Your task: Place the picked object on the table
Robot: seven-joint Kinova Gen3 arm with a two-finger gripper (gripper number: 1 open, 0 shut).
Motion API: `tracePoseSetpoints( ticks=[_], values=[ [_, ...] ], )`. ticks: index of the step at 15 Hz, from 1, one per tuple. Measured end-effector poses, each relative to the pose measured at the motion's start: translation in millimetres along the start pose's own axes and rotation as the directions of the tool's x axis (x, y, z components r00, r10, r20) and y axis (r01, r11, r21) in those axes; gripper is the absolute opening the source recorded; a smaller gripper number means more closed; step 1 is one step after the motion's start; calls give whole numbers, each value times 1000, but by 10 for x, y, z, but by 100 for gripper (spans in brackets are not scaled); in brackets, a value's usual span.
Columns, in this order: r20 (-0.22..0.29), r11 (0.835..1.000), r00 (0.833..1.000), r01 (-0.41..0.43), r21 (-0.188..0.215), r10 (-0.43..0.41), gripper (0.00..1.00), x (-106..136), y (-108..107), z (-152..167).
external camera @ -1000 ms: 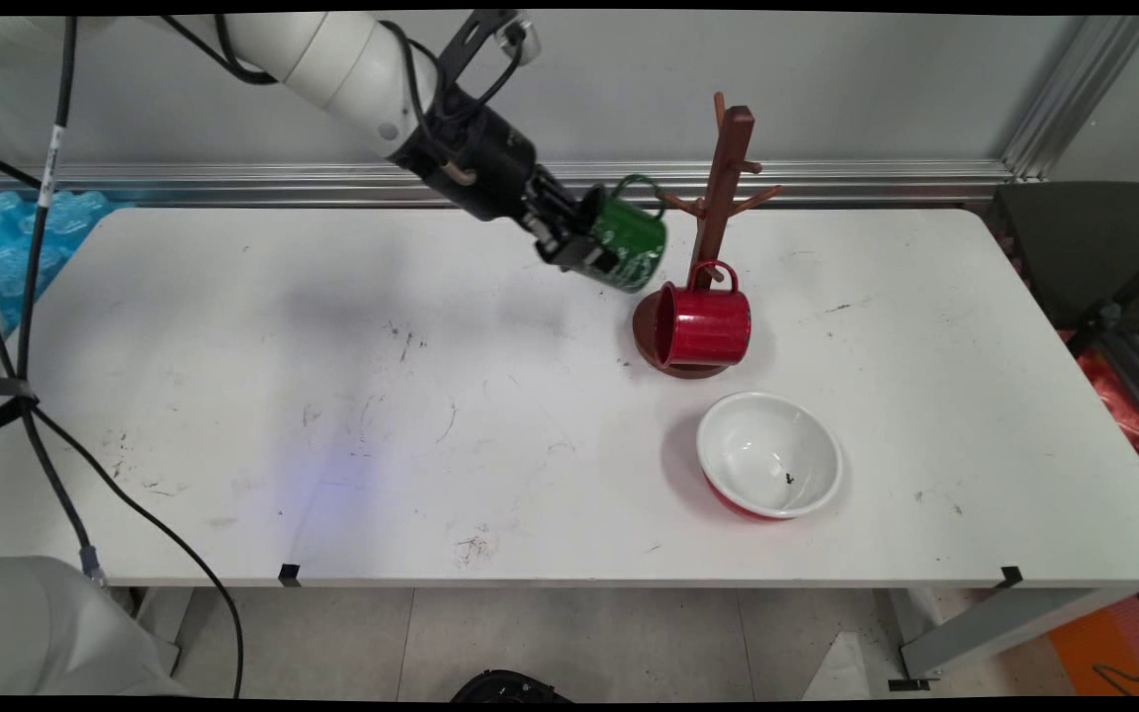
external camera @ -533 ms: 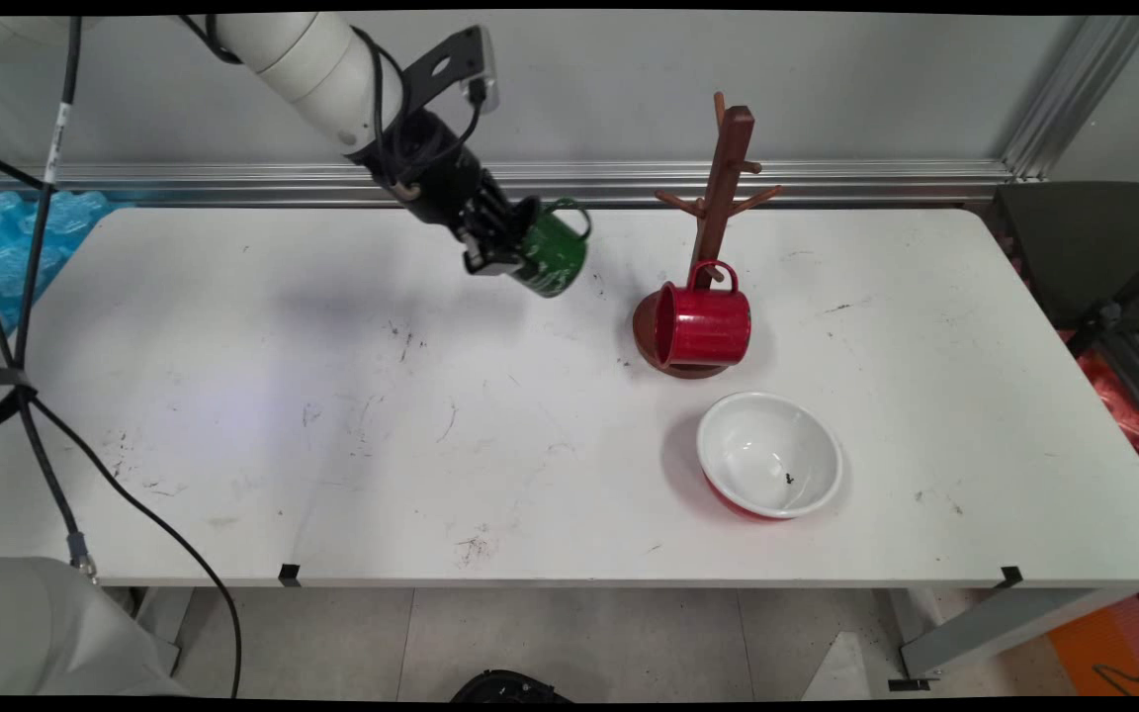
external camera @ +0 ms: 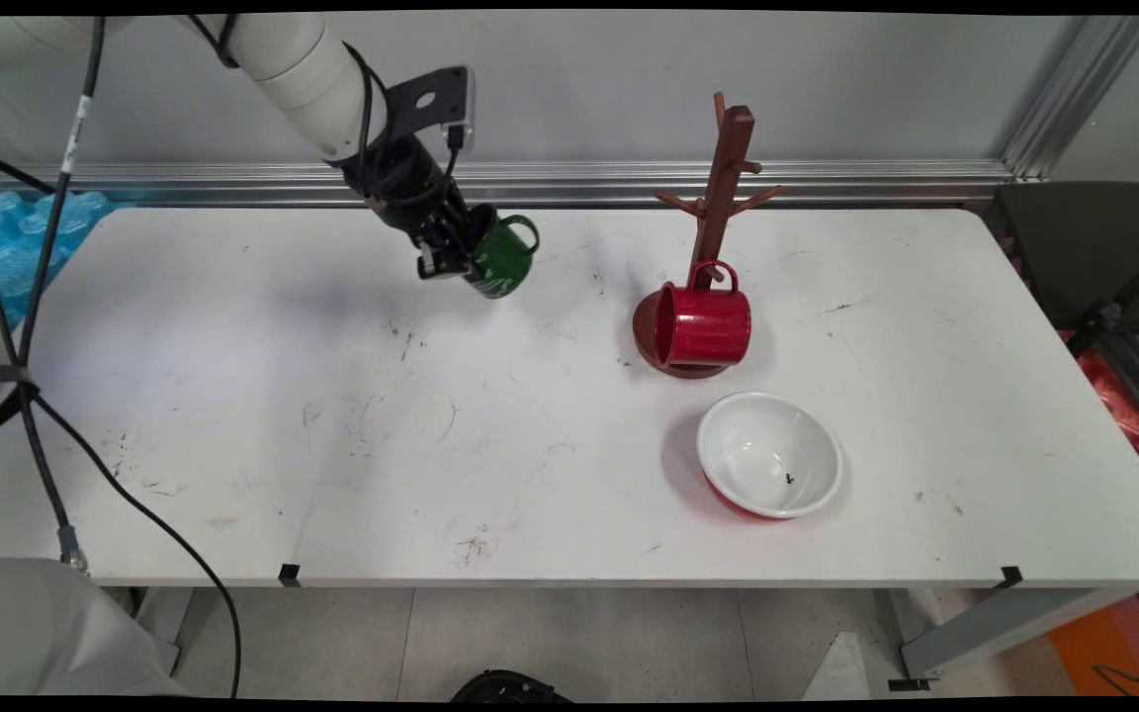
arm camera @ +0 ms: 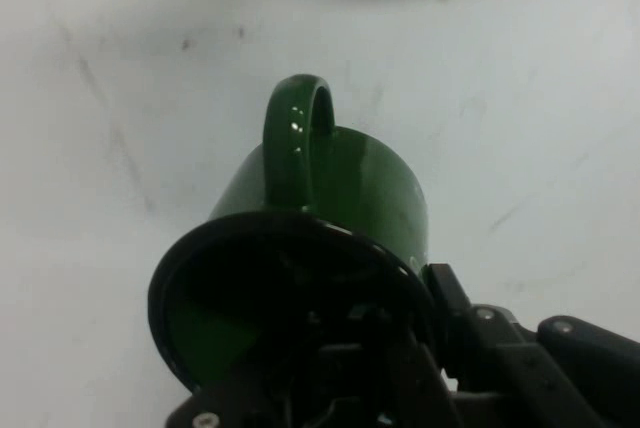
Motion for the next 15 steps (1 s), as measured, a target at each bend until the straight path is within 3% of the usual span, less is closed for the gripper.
tracePoseSetpoints(
  ticks=[8,15],
  values=[
    [136,996,987,-91,23,87,0,-79,-74,185],
    [196,992,974,-122,18,117,0,-117,-53,468]
  ],
)
